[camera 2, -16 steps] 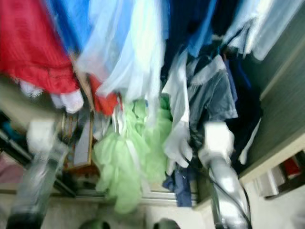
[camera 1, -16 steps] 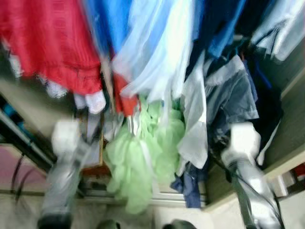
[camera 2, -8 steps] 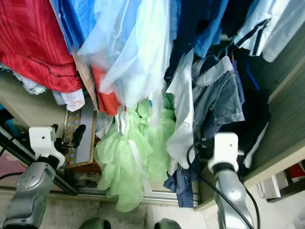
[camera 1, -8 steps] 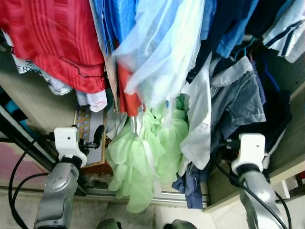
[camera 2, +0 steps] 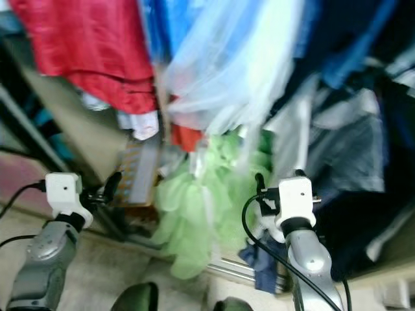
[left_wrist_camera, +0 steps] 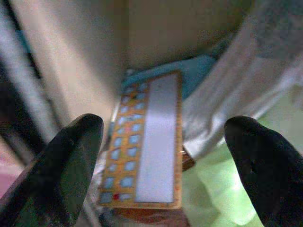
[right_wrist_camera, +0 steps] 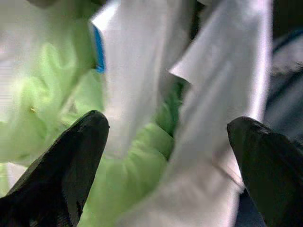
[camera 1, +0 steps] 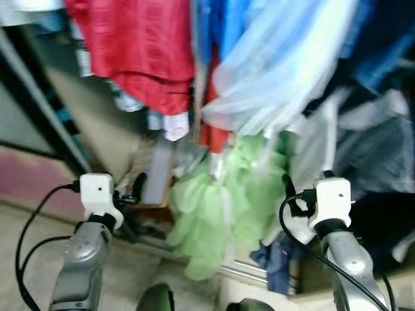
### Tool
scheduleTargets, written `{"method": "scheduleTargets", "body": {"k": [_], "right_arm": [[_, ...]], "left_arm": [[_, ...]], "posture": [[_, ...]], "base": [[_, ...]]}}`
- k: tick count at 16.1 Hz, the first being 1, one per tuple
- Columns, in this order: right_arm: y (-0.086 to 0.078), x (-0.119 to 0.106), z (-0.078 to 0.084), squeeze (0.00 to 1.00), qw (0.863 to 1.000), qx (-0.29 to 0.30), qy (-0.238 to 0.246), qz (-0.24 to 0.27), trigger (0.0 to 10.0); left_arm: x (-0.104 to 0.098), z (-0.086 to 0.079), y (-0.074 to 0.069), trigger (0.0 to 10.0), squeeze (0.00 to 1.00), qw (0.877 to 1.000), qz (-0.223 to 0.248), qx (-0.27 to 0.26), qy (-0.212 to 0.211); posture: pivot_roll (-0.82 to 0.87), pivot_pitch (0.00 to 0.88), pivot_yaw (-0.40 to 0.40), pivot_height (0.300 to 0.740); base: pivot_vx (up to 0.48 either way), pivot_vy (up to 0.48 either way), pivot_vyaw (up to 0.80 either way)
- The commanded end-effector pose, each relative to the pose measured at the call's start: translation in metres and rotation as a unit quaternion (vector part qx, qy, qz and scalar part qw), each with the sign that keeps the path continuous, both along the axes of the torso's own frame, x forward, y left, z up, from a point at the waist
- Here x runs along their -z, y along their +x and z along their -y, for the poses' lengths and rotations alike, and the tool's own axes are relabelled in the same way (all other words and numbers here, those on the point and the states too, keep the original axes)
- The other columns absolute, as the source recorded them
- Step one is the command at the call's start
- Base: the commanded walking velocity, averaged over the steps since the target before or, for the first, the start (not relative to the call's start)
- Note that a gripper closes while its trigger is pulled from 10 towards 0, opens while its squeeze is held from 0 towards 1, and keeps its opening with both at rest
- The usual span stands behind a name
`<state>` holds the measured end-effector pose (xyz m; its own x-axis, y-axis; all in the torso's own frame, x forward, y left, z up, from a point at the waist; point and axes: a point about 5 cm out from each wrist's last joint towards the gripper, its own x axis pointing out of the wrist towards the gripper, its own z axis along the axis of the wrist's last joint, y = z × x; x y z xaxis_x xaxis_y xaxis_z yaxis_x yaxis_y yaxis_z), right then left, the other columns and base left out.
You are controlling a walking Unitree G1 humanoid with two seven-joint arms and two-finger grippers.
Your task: Clean up the room
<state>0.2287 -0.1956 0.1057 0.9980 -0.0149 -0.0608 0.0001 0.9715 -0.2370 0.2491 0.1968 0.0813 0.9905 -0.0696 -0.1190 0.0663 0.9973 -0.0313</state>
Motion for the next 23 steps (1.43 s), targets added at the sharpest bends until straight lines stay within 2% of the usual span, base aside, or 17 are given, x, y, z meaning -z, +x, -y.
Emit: {"method": "scheduleTargets", "body": {"k": [1, 5, 8, 11, 12, 13, 17, 20, 23], "right_arm": [[-0.001, -0.004, -0.004, 0.00, 1.000, -0.009, -0.007, 0.005, 10.0], [-0.004, -0.003, -0.018, 0.00, 0.999, -0.045, 0.004, 0.003, 10.0], [-0.012, 0.004, -0.017, 0.00, 0.998, -0.067, 0.013, -0.020, 10.0], [-0.021, 0.010, -0.015, 0.00, 0.996, -0.080, 0.015, -0.036, 10.0], [-0.022, 0.010, -0.015, 0.00, 0.996, -0.080, 0.016, -0.036, 10.0], [-0.022, 0.010, -0.017, 0.00, 0.995, -0.095, 0.018, -0.038, 10.0], [-0.021, 0.009, -0.019, 0.00, 0.994, -0.103, 0.025, -0.036, 10.0], [-0.021, 0.009, -0.019, 0.00, 0.993, -0.104, 0.036, -0.040, 10.0], [-0.022, 0.007, -0.021, 0.00, 0.991, -0.115, 0.045, -0.045, 10.0]], "left_arm": [[0.001, 0.003, -0.001, 10.0, 0.00, 1.000, -0.005, 0.002, -0.002], [0.001, 0.013, -0.005, 10.0, 0.00, 1.000, -0.005, 0.002, -0.015], [0.001, 0.012, -0.005, 10.0, 0.00, 1.000, -0.011, 0.002, 0.004], [0.000, 0.009, -0.014, 10.0, 0.00, 1.000, -0.013, -0.019, 0.013], [0.000, 0.008, -0.015, 10.0, 0.00, 0.999, -0.013, -0.025, 0.019], [-0.001, 0.002, -0.017, 10.0, 0.00, 0.997, -0.009, -0.049, 0.052], [-0.003, 0.005, -0.014, 10.0, 0.00, 0.997, -0.010, -0.054, 0.048], [-0.002, 0.002, -0.020, 10.0, 0.00, 0.995, -0.017, -0.076, 0.065], [-0.002, 0.004, -0.022, 10.0, 0.00, 0.996, -0.017, -0.070, 0.047]], "posture": [[-0.05, 0.100, -0.038, 0.740], [-0.04, 0.095, -0.045, 0.740], [-0.04, 0.096, -0.046, 0.740], [-0.04, 0.093, -0.039, 0.740], [-0.04, 0.093, -0.039, 0.740], [-0.04, 0.090, -0.039, 0.740], [-0.04, 0.090, -0.042, 0.740], [-0.03, 0.093, -0.043, 0.740], [-0.03, 0.101, -0.047, 0.740]], "base": [[0.000, 0.000, 0.80], [0.000, 0.000, 0.80], [0.000, 0.000, 0.80], [0.000, 0.000, 0.80], [0.000, 0.000, 0.80], [0.000, 0.000, 0.80], [0.000, 0.000, 0.80], [0.000, 0.000, 0.80], [0.000, 0.000, 0.57]]}}
